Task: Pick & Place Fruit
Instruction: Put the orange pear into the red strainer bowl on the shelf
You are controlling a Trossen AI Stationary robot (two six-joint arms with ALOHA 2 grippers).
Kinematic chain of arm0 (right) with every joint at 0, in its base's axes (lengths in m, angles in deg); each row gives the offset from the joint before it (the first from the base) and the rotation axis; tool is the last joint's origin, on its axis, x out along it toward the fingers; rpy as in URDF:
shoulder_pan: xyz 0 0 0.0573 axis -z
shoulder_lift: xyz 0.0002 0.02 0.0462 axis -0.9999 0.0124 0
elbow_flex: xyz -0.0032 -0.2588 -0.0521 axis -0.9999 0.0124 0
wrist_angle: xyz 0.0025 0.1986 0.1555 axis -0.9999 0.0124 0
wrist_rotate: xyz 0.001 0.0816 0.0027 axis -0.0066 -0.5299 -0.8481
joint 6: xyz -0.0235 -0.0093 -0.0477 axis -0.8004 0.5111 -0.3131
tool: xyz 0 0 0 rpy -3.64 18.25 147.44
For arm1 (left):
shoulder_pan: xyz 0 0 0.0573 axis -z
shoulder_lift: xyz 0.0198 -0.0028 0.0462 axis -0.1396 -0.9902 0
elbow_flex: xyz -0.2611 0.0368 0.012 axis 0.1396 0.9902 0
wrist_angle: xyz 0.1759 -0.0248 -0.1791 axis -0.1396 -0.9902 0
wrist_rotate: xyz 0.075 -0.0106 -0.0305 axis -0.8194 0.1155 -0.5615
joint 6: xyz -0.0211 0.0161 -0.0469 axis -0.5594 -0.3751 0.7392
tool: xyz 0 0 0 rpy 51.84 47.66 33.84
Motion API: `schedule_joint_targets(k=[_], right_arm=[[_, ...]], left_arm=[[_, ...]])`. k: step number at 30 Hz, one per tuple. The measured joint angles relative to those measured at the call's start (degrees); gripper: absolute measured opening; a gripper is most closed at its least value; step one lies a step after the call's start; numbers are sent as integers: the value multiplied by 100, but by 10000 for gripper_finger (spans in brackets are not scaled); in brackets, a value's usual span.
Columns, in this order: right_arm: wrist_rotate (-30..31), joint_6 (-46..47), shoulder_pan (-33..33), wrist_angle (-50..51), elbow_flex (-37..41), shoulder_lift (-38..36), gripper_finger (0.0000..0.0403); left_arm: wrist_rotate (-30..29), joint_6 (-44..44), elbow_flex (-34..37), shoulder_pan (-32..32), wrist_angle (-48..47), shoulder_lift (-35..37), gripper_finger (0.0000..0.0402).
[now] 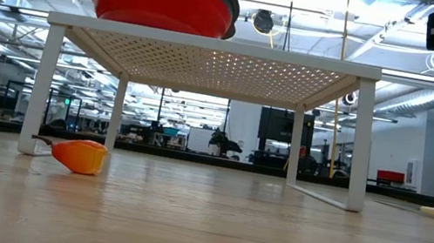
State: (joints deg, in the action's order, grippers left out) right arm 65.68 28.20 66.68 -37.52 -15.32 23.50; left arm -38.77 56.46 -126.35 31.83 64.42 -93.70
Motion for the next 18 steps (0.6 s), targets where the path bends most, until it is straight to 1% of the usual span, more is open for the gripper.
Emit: schedule_joint_targets(k=[4, 11, 16, 18], right_arm=[[0, 0, 1, 0, 0, 0, 0], [0, -2, 0, 2, 0, 0, 0], [0, -2, 0, 18, 0, 0, 0], [0, -2, 2, 47, 0, 0, 0]], left_arm=[[255, 226, 0, -73, -4, 0, 97], [308, 269, 0, -84, -84, 0, 97], [682, -173, 0, -83, -808, 0, 97], [744, -197, 0, -83, -1171, 0, 97]])
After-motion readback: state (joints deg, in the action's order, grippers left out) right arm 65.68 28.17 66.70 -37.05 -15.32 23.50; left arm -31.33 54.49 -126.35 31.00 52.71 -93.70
